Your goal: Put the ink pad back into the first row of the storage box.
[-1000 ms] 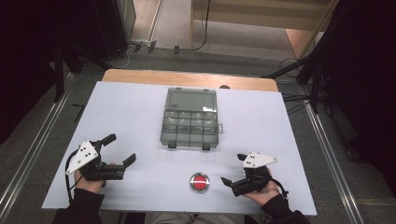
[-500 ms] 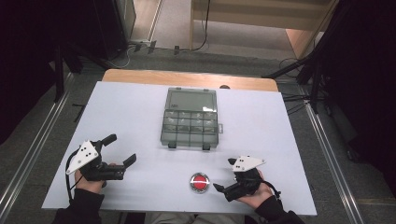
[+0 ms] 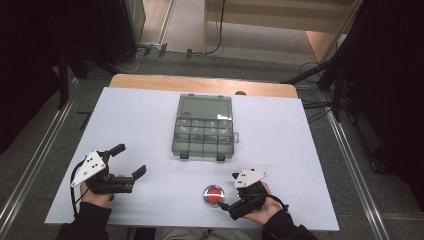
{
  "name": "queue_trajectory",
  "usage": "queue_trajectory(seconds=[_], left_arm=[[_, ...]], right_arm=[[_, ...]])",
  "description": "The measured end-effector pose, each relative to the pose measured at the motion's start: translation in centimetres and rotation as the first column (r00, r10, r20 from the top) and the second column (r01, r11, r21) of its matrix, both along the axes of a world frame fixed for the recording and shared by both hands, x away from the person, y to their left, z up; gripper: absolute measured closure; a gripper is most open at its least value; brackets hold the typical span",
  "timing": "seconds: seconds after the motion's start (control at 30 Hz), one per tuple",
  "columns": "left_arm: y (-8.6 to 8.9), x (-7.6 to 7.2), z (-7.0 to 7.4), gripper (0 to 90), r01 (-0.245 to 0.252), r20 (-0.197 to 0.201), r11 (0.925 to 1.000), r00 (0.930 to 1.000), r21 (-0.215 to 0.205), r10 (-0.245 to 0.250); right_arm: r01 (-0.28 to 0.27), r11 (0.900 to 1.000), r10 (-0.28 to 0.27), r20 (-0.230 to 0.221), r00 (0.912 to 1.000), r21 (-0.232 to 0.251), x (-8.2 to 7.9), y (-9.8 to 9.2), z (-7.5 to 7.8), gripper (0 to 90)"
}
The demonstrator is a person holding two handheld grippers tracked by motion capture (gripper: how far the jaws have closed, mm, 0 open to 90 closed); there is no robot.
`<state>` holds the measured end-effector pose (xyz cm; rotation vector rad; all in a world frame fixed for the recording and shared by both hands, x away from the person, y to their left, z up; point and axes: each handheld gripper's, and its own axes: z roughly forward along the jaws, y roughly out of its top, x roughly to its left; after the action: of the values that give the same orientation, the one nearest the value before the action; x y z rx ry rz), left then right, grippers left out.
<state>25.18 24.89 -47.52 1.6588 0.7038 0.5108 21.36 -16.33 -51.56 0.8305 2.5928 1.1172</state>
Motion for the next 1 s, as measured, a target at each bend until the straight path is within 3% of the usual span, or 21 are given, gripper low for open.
queue_trajectory(seconds=[0.37,0.47,0.73,1.0], left_arm=[[0.0,0.0,0.0,0.0,0.003,0.000,1.0000,1.0000,-0.001,-0.003],[0.0,0.0,0.0,0.0,0.004,-0.002,1.0000,1.0000,-0.002,-0.004],[0.0,0.0,0.0,0.0,0.005,-0.002,1.0000,1.0000,-0.002,-0.005],[0.0,0.0,0.0,0.0,0.005,-0.003,1.0000,1.0000,-0.007,-0.005]], right_arm=[[-0.060,0.997,0.060,0.008,0.9982,-0.046,0.1,2.3,-0.4,5.2],[-0.072,0.996,0.073,0.006,0.9973,-0.048,0.1,2.6,-0.5,12.7],[-0.086,0.995,0.086,0.014,0.9962,-0.052,0.2,3.0,-0.6,16.7],[-0.084,0.996,0.084,-0.011,0.9964,-0.034,0.2,3.1,-0.7,25.1]])
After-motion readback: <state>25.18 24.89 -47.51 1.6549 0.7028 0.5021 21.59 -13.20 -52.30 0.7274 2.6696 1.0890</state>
